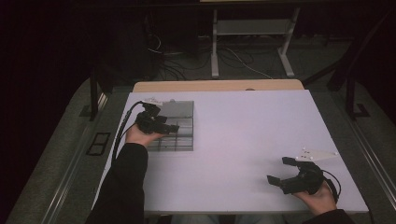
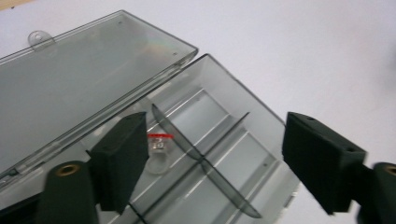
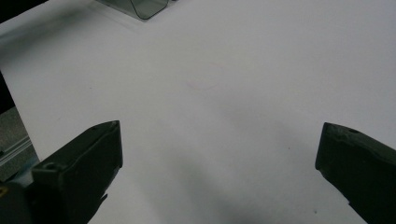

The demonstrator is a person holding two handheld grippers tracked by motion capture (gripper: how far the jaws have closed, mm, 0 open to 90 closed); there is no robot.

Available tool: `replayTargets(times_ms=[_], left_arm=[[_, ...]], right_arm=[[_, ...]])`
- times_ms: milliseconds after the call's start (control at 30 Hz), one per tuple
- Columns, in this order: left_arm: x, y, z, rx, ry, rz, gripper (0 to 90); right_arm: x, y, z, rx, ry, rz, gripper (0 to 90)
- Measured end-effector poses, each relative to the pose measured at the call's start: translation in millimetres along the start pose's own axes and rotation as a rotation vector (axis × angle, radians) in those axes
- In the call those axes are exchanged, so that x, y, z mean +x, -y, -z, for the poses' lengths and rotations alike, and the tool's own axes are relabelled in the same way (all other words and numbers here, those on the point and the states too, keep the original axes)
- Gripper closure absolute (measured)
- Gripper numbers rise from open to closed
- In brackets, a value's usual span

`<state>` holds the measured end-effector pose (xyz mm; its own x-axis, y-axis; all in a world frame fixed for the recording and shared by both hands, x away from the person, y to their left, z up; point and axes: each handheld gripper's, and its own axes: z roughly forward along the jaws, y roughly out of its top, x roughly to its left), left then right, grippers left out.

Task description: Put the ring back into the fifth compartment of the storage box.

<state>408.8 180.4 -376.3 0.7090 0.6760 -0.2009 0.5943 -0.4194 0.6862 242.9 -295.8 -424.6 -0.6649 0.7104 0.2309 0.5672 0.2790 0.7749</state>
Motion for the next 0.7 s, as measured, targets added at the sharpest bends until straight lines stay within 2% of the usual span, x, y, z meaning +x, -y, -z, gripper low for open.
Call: replayTargets(times_ms=[100, 167, 300, 333, 467, 700], left_arm=[[-5.4, -1.1, 4.7, -0.018, 0.011, 0.015, 11.9], [-9.6, -1.7, 8.2, -0.026, 0.001, 0.01, 8.0], [-17.8, -2.1, 12.9, -0.019, -0.004, 0.012, 0.1], [-19.5, -2.1, 14.4, -0.02, -0.008, 0.0, 0.0], [-25.4, 3.2, 22.6, -0.082, -0.006, 0.018, 0.0], [-35.0, 17.9, 33.1, -0.118, -0.022, 0.009, 0.0]], right_arm=[[0.1, 0.0, 0.0, -0.001, 0.0, -0.001, 0.2], [0.1, 0.0, -0.1, 0.0, 0.0, -0.001, 0.2], [0.6, -0.1, -0.5, -0.001, -0.001, 0.002, 0.2], [0.6, -0.2, -0.8, -0.002, -0.001, 0.005, 0.2], [0.7, -0.1, -0.7, -0.002, 0.0, 0.004, 0.2], [1.8, -0.3, -0.7, -0.003, 0.001, 0.007, 0.1]])
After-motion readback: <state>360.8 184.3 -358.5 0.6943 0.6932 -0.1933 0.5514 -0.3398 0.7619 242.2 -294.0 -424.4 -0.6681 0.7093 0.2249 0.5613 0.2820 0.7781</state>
